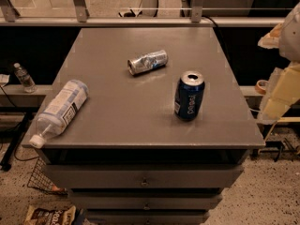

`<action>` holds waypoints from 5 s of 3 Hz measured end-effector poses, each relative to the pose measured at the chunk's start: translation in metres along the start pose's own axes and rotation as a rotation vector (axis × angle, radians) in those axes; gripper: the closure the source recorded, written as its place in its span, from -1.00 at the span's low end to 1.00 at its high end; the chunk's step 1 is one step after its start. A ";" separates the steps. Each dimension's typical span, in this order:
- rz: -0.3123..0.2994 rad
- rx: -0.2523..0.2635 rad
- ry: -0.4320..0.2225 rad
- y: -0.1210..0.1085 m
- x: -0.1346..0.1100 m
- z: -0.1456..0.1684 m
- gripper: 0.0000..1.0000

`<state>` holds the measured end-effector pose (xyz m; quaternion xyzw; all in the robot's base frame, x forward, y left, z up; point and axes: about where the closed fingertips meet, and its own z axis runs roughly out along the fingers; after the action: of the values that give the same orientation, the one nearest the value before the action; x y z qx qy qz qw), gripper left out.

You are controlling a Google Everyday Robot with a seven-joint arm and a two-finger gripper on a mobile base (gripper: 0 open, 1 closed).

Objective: Move pepsi can near blue plastic bottle

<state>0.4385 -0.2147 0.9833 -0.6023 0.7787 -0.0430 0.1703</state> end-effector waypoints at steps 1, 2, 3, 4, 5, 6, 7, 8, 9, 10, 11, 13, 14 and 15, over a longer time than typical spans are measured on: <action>0.000 0.000 -0.001 0.000 0.000 0.000 -1.00; 0.007 -0.006 -0.044 -0.004 -0.012 0.017 -1.00; 0.020 -0.033 -0.208 -0.015 -0.038 0.059 -1.00; 0.041 -0.058 -0.343 -0.020 -0.052 0.075 -1.00; 0.065 -0.104 -0.456 -0.019 -0.068 0.090 -1.00; 0.077 -0.136 -0.473 -0.018 -0.074 0.100 -1.00; 0.071 -0.155 -0.484 -0.017 -0.080 0.104 -1.00; 0.063 -0.179 -0.488 -0.016 -0.086 0.110 -0.65; 0.053 -0.207 -0.497 -0.012 -0.094 0.117 -0.19; 0.037 -0.237 -0.524 -0.008 -0.109 0.125 0.31; -0.014 -0.217 -0.576 -0.009 -0.128 0.106 0.74; -0.088 -0.146 -0.625 -0.014 -0.145 0.066 1.00; -0.092 -0.195 -0.687 -0.004 -0.161 0.073 1.00; -0.138 -0.289 -0.748 0.015 -0.198 0.083 1.00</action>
Offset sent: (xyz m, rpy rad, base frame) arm 0.0307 0.0310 -0.0367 0.1146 0.0038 0.0179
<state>0.4937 -0.0106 0.9434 -0.6451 0.6188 0.2773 0.3522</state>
